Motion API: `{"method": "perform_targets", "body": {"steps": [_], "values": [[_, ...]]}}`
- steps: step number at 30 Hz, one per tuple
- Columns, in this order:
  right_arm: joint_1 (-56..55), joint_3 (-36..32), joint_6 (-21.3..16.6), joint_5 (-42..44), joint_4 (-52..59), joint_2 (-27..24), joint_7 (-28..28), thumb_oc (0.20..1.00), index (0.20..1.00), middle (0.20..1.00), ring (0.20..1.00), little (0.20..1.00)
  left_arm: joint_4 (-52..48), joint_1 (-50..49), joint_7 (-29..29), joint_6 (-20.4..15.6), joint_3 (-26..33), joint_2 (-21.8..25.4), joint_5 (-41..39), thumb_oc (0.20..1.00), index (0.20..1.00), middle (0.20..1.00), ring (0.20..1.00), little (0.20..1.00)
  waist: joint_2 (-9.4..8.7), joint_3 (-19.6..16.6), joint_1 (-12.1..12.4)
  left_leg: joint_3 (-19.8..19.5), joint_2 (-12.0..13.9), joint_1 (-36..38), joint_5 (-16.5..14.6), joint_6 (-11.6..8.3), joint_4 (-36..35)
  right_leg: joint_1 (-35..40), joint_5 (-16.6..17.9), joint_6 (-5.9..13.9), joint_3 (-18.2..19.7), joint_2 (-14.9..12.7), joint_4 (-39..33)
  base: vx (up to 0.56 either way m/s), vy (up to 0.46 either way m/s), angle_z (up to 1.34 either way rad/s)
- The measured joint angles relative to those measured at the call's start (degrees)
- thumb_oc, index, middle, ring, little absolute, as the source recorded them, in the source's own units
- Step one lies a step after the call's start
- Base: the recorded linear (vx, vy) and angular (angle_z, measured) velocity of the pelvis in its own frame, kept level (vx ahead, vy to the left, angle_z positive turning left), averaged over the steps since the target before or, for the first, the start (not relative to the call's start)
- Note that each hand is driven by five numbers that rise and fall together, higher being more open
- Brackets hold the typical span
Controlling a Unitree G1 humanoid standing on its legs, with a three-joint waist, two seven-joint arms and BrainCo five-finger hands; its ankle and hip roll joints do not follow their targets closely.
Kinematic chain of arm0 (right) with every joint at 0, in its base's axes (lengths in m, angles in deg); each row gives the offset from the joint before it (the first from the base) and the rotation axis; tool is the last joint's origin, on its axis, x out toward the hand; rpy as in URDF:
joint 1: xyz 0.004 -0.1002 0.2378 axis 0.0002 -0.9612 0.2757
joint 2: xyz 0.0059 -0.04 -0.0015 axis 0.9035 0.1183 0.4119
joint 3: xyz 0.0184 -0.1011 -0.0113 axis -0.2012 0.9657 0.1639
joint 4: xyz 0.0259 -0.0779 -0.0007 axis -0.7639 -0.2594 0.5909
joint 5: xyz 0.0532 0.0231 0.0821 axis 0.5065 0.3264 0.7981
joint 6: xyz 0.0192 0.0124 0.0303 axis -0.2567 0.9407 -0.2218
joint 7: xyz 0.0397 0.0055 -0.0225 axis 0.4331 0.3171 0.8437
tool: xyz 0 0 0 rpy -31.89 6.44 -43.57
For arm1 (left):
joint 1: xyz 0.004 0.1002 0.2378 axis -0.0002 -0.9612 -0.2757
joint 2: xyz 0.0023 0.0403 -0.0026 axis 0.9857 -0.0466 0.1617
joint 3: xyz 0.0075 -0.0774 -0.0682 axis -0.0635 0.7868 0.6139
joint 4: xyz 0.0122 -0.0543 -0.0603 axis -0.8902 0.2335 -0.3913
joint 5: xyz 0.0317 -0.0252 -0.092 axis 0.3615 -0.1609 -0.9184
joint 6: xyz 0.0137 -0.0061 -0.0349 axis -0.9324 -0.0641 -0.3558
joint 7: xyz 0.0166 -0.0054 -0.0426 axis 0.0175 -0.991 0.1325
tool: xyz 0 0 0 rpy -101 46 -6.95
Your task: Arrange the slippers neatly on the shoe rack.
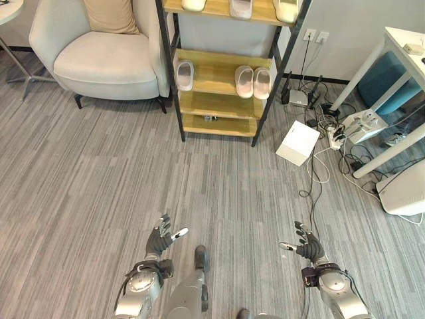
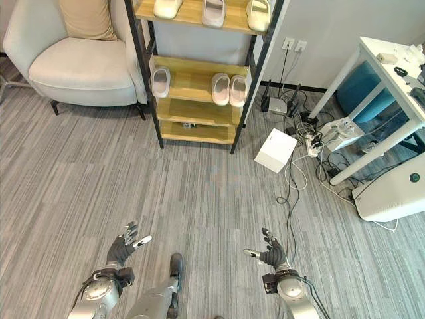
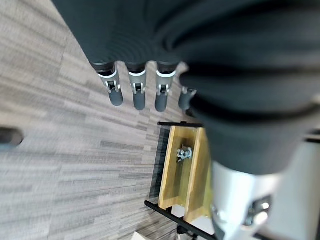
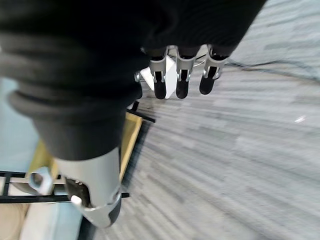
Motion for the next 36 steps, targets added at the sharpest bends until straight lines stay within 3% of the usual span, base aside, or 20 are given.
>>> {"method": "perform_targets", "body": {"steps": [3,5,7,8,10,11,13,16,19,21,22,23,24,25,28,29,30,32,33,36], "values": [[0.11,1.37,0.02,0.01,1.04,0.98,1.0,1.0,1.0,1.0,1.0,1.0,-0.06,0.81,0.04,0.01,-0.37,1.53,0.06,1.0,1.0,1.0,1.0,1.0,0.69,-0.3,0.21,0.93,-0.63,3.29,-0.98,3.0,0.36,-7.51,-2.37,3.3,-0.38,-4.76,21.38,0.41,0.294,-0.21],[-0.33,1.53,0.07,0.0,1.24,2.13,1.15,1.0,1.0,1.0,1.0,1.0,-0.17,1.99,0.21,-0.03,-2.24,3.32,0.1,1.0,1.0,1.0,1.0,1.0,-0.23,-1.15,-0.16,0.63,-2.48,5.6,-2.1,4.53,-0.6,-14.35,-2.66,4.25,-0.4,-9.22,37.25,0.36,0.251,0.19],[-0.03,1.72,0.09,-0.01,1.26,2.29,1.22,1.0,1.0,1.0,1.0,1.0,-0.41,2.11,0.22,0.0,-2.76,3.43,0.12,1.0,1.0,1.0,1.0,1.0,-0.36,-1.19,-0.28,0.63,-3.28,6.94,-3.11,6.02,-0.47,-17.56,-2.29,4.63,0.12,-10.54,43.03,0.36,0.16,0.03],[-0.11,1.69,0.11,-0.02,1.37,2.41,1.47,1.0,1.0,1.0,1.0,1.0,-0.99,1.8,0.34,0.11,-3.58,3.35,0.13,1.0,1.0,1.0,1.0,1.0,0.79,-0.54,-0.34,0.5,-3.36,9.24,-5.0,7.33,-1.37,-20.4,-3.47,3.86,-0.53,-11.13,45.74,0.34,0.063,-0.18],[0.02,1.56,0.02,-0.02,1.94,2.34,1.85,1.0,1.0,1.0,1.0,1.0,-2.15,0.84,0.81,0.16,-4.21,3.32,0.14,1.0,1.0,1.0,1.0,1.0,2.39,-0.75,-0.34,1.11,-2.87,11.04,-4.02,7.01,-1.36,-21.23,-4.12,4.04,-2.65,-10.54,40.43,0.27,-0.05,-0.11],[-0.26,1.66,0.18,-0.03,1.86,2.18,2.02,1.0,1.0,1.0,1.0,1.0,-3.12,0.97,1.01,0.16,-4.34,3.23,0.17,1.0,1.0,1.0,1.0,1.0,3.89,0.0,-0.18,1.35,-2.38,12.33,-6.26,5.71,-1.33,-21.72,-4.12,3.9,-4.73,-9.9,32.91,0.26,-0.151,-0.16],[-0.17,1.76,0.35,-0.03,2.0,1.96,2.32,1.0,1.0,1.0,1.0,1.0,-4.54,1.19,1.53,0.17,-4.26,3.3,0.28,1.0,1.0,1.0,1.0,1.0,5.7,0.3,-0.24,1.78,-1.46,13.03,-6.0,6.18,-1.44,-21.89,-2.1,2.8,-7.07,-7.73,19.37,0.29,-0.182,-0.16],[-0.42,1.7,0.72,-0.76,1.87,1.75,2.44,1.0,1.0,1.0,1.0,1.0,-4.6,2.07,2.27,0.13,-3.75,3.08,2.46,1.0,1.0,1.0,1.0,1.0,7.08,0.34,-0.32,1.65,-0.68,14.69,-7.38,4.93,-2.5,-21.69,8.27,3.9,-5.03,-3.93,1.42,0.4,-0.228,-0.05],[-1.11,1.62,1.32,-1.18,1.42,1.82,3.03,1.0,1.0,1.0,1.0,1.0,-4.45,1.66,2.81,0.18,-4.0,2.32,2.49,1.0,1.0,1.0,1.0,1.0,6.28,-0.1,-0.37,0.54,-0.96,17.17,-8.05,4.78,-2.65,-19.52,12.63,2.5,-4.78,-3.47,-0.63,0.42,-0.3,0.19],[-2.12,1.57,1.4,-1.14,1.3,1.71,3.32,1.0,1.0,1.0,1.0,1.0,-4.54,1.26,3.44,0.17,-4.31,1.61,2.45,1.0,1.0,1.0,1.0,1.0,5.28,-1.37,-0.48,-0.76,-0.02,17.77,-9.2,3.21,-2.8,-17.86,15.94,1.61,-4.77,-2.43,-1.36,0.46,-0.395,0.36],[-2.01,1.78,1.41,-1.1,1.18,1.68,3.43,1.0,1.0,1.0,1.0,1.0,-4.47,1.0,3.37,0.2,-4.24,1.48,2.39,1.0,1.0,1.0,1.0,1.0,5.28,-1.39,-0.48,-1.27,0.81,18.0,-10.61,1.26,-2.24,-17.46,15.51,0.91,-4.64,-1.6,-1.01,0.25,-0.242,0.18],[-2.24,1.88,1.43,-1.1,1.31,1.68,3.52,1.0,1.0,1.0,1.0,1.0,-4.48,0.73,3.45,0.21,-4.36,1.48,2.38,1.0,1.0,1.0,1.0,1.0,5.25,-1.44,-0.47,-1.44,1.61,18.27,-10.84,0.93,-1.29,-16.74,14.9,0.01,-4.51,-0.46,-1.23,0.26,-0.269,0.19],[-2.27,2.52,1.27,-0.95,1.05,1.9,3.6,1.0,1.0,1.0,1.0,1.0,-4.44,-0.18,3.64,0.17,-4.22,1.88,2.32,1.0,1.0,1.0,1.0,1.0,3.76,-1.67,0.25,-1.4,2.98,15.42,-12.78,-1.02,8.13,-15.63,12.91,-3.04,-2.74,1.04,-1.05,0.22,-0.236,0.15],[-2.66,2.73,1.13,-0.93,1.21,1.78,3.61,1.0,1.0,1.0,1.0,1.0,-4.4,-0.54,3.74,0.18,-4.4,2.19,2.3,1.0,1.0,1.0,1.0,1.0,2.54,-2.15,0.48,-1.28,3.09,13.02,-13.18,-0.83,13.42,-15.12,13.94,-3.61,-1.67,0.77,-1.59,0.21,-0.222,0.11],[-2.34,2.44,0.71,0.13,1.22,-0.52,3.34,1.0,1.0,1.0,1.0,1.0,-3.88,0.13,3.89,0.16,-4.48,0.33,1.99,1.0,1.0,1.0,1.0,1.0,2.72,-1.68,1.51,-2.53,6.12,1.07,-15.27,-1.85,35.87,-11.33,12.64,-6.02,-1.87,3.5,-3.92,0.2,-0.121,0.12],[-2.27,2.23,0.69,0.13,1.46,-0.73,3.32,1.0,1.0,1.0,1.0,1.0,-4.02,0.08,3.9,0.16,-4.47,0.2,1.82,1.0,1.0,1.0,1.0,1.0,2.85,-1.69,1.54,-2.43,6.13,0.23,-16.56,-1.52,33.14,-10.4,12.95,-6.27,-2.18,3.89,-4.97,0.28,-0.048,0.03],[-1.9,2.12,0.56,0.15,1.39,-1.04,3.26,1.0,1.0,1.0,1.0,1.0,-4.08,-0.16,3.95,0.19,-4.45,0.07,1.54,1.0,1.0,1.0,1.0,1.0,2.66,-1.43,1.31,-1.43,6.07,-0.26,-16.35,-1.05,25.15,-9.03,13.7,-6.48,-2.95,4.36,-5.78,0.36,-0.023,0.02],[-1.84,2.02,0.47,0.29,1.23,-1.2,3.1,1.0,1.0,1.0,1.0,1.0,-4.06,-0.2,3.91,0.21,-4.39,0.14,1.2,1.0,1.0,1.0,1.0,1.0,1.92,-0.64,0.67,-1.45,5.16,-0.91,-13.4,-1.15,13.33,-6.53,12.32,-6.08,-3.48,4.79,-6.96,0.3,0.024,0.09],[-1.82,2.02,0.5,0.58,1.02,-1.29,2.96,1.0,1.0,1.0,1.0,1.0,-4.12,-0.02,3.91,0.22,-4.37,-0.12,1.21,1.0,1.0,1.0,1.0,1.0,2.29,-0.77,-0.22,-1.65,4.69,-0.49,-10.04,-1.66,5.1,-5.5,11.47,-5.59,-4.25,4.94,-6.9,0.26,0.085,0.11],[-0.6,2.18,0.59,0.57,-1.21,-1.61,2.14,1.0,1.0,1.0,1.0,1.0,-3.69,0.6,3.16,0.24,-4.26,-1.06,1.23,1.0,1.0,1.0,1.0,1.0,3.09,0.13,-1.24,-2.25,5.04,-2.37,-5.25,-1.74,-4.95,-3.72,9.19,-4.23,-5.03,5.61,-6.91,0.35,0.157,0.14]]}}
